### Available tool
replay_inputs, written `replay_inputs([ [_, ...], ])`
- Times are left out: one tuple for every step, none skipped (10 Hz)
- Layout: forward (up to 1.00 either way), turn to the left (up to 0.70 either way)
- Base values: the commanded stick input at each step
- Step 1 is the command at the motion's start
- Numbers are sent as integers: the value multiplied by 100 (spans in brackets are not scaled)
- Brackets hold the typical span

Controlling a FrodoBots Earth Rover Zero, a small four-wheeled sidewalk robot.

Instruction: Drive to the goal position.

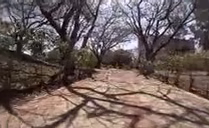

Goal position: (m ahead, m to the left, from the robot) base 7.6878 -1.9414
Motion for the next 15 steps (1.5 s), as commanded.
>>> replay_inputs([
  [70,0],
  [70,0],
  [70,-13],
  [70,-28],
  [70,-34],
  [70,-33],
  [70,-25],
  [70,-10],
  [70,0],
  [70,0],
  [70,0],
  [70,0],
  [70,0],
  [70,0],
  [70,0],
])
